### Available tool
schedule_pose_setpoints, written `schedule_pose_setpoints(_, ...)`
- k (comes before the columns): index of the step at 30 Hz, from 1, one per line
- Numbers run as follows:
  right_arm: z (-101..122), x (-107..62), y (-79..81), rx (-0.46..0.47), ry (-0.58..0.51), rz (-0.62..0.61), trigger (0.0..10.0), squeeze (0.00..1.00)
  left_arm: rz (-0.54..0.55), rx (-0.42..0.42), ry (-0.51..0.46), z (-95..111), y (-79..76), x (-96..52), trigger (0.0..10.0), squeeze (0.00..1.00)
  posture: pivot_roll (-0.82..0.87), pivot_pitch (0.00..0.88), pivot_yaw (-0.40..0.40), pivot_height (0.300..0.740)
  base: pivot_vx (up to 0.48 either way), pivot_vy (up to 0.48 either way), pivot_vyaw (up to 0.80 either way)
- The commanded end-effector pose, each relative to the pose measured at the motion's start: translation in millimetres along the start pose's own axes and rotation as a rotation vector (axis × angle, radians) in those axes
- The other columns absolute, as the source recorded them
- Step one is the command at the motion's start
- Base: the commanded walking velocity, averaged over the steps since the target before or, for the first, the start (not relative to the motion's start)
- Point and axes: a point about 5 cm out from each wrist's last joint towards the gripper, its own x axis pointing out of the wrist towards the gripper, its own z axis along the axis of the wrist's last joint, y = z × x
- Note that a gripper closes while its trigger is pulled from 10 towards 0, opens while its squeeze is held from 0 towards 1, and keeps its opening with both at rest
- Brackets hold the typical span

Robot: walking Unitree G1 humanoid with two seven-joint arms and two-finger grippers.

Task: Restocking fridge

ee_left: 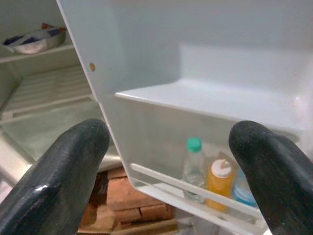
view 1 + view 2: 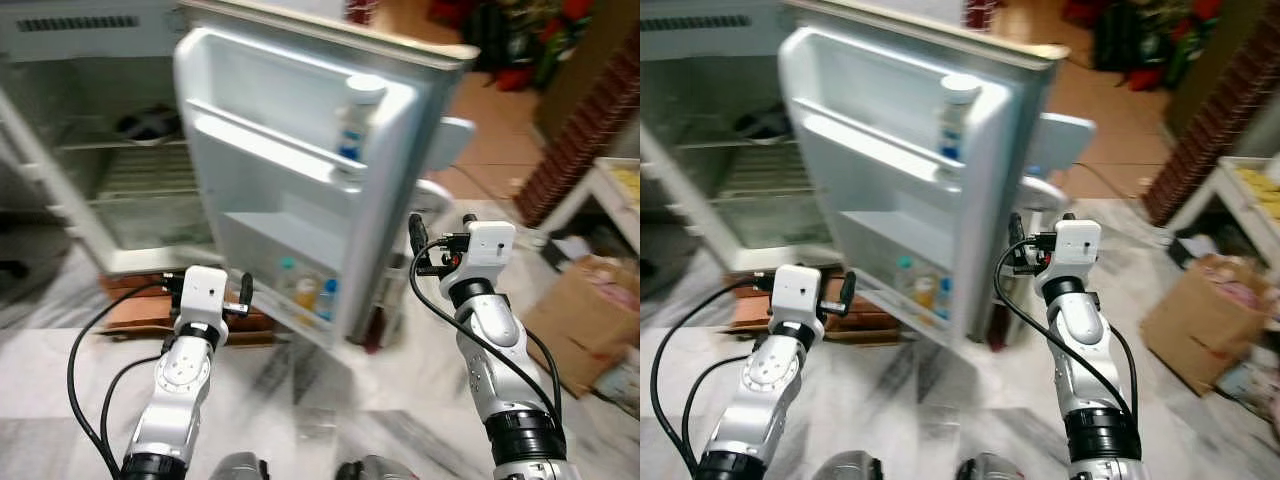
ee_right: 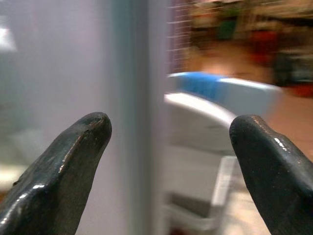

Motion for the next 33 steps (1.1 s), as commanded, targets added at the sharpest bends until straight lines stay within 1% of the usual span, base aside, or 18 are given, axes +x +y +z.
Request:
schedule_pose_setpoints(1, 6.5, 4.7, 16.8, -0.044, -0.025, 0.135, 10.0, 0.00, 0.015, 0.004, 0.010, -2.0, 3.7, -1.1, 10.0, 0.00, 0.07, 0.046, -0.020, 0.740, 0.000, -0.439, 0.76)
schedule_pose_setpoints(3, 8.1, 6.2, 18.5, -0.094, -0.031, 0.161, 10.0, 0.00, 0.016, 0.005, 0.010, -1.9, 3.7, -1.0, 10.0, 0.00, 0.07, 0.046, -0.021, 0.740, 0.000, -0.433, 0.76)
schedule_pose_setpoints(7, 11.3, 11.3, 16.5, -0.136, -0.041, 0.174, 10.0, 0.00, 0.017, 0.005, 0.010, -1.9, 3.4, -0.9, 10.0, 0.00, 0.07, 0.049, -0.020, 0.740, 0.000, -0.390, 0.76)
schedule_pose_setpoints(11, 17.1, 18.7, 14.4, -0.166, -0.062, 0.181, 10.0, 0.00, 0.018, -0.007, 0.008, -2.0, 3.1, -1.3, 10.0, 0.00, 0.07, 0.051, -0.018, 0.740, 0.000, 0.000, 0.77)
schedule_pose_setpoints(15, 20.9, 24.0, 15.6, -0.194, -0.076, 0.186, 10.0, 0.00, 0.020, -0.007, 0.005, -1.8, 3.8, -2.0, 10.0, 0.00, 0.07, 0.053, -0.018, 0.740, 0.000, 0.000, 0.77)
schedule_pose_setpoints(16, 25.5, 33.5, 18.7, -0.228, -0.086, 0.179, 10.0, 0.00, 0.029, -0.019, -0.011, 0.7, 5.7, -2.1, 10.0, 0.00, 0.08, 0.055, -0.018, 0.740, 0.000, 0.000, 0.77)
schedule_pose_setpoints(18, 25.8, 34.2, 19.0, -0.228, -0.087, 0.178, 10.0, 0.00, 0.029, -0.021, -0.013, 1.0, 5.8, -2.0, 10.0, 0.00, 0.08, 0.055, -0.018, 0.740, 0.000, 0.000, 0.77)
schedule_pose_setpoints(23, 28.4, 46.7, 23.9, -0.227, -0.093, 0.131, 10.0, 0.00, 0.043, -0.001, -0.006, 0.3, 10.5, -3.8, 10.0, 0.00, 0.10, 0.057, -0.022, 0.740, 0.000, 0.000, 0.75)
schedule_pose_setpoints(24, 28.4, 46.7, 23.9, -0.227, -0.093, 0.131, 10.0, 0.00, 0.043, -0.001, -0.006, 0.3, 10.5, -3.8, 10.0, 0.00, 0.10, 0.057, -0.022, 0.740, 0.000, 0.000, 0.67)
schedule_pose_setpoints(25, 30.2, 51.9, 24.5, -0.238, -0.093, 0.093, 10.0, 0.00, 0.045, 0.006, 0.001, -1.6, 11.8, -5.8, 10.0, 0.00, 0.10, 0.059, -0.023, 0.740, 0.000, 0.000, 0.00)
schedule_pose_setpoints(27, 31.5, 55.5, 22.9, -0.249, -0.089, 0.050, 10.0, 0.00, 0.046, 0.008, 0.006, -2.8, 12.2, -7.1, 10.0, 0.00, 0.10, 0.059, -0.023, 0.740, 0.000, 0.000, 0.00)
schedule_pose_setpoints(28, 31.5, 55.5, 22.9, -0.249, -0.089, 0.050, 10.0, 0.00, 0.046, 0.008, 0.006, -2.8, 12.2, -7.1, 10.0, 0.00, 0.10, 0.059, -0.023, 0.740, 0.000, 0.000, 0.00)
schedule_pose_setpoints(30, 33.5, 59.1, 15.6, -0.216, -0.079, -0.032, 10.0, 0.00, 0.045, 0.009, 0.008, -3.4, 12.3, -8.1, 10.0, 0.00, 0.11, 0.059, -0.023, 0.740, 0.000, 0.000, 0.00)
schedule_pose_setpoints(31, 33.5, 59.1, 15.6, -0.216, -0.079, -0.032, 10.0, 0.00, 0.045, 0.009, 0.008, -3.4, 12.3, -8.1, 10.0, 0.00, 0.11, 0.059, -0.023, 0.740, 0.000, 0.000, 0.00)
schedule_pose_setpoints(33, 34.8, 59.6, 8.6, -0.194, -0.078, -0.088, 10.0, 0.00, 0.035, 0.014, 0.002, -3.1, 12.2, -8.5, 10.0, 0.00, 0.10, 0.060, -0.023, 0.740, 0.000, 0.000, 0.00)
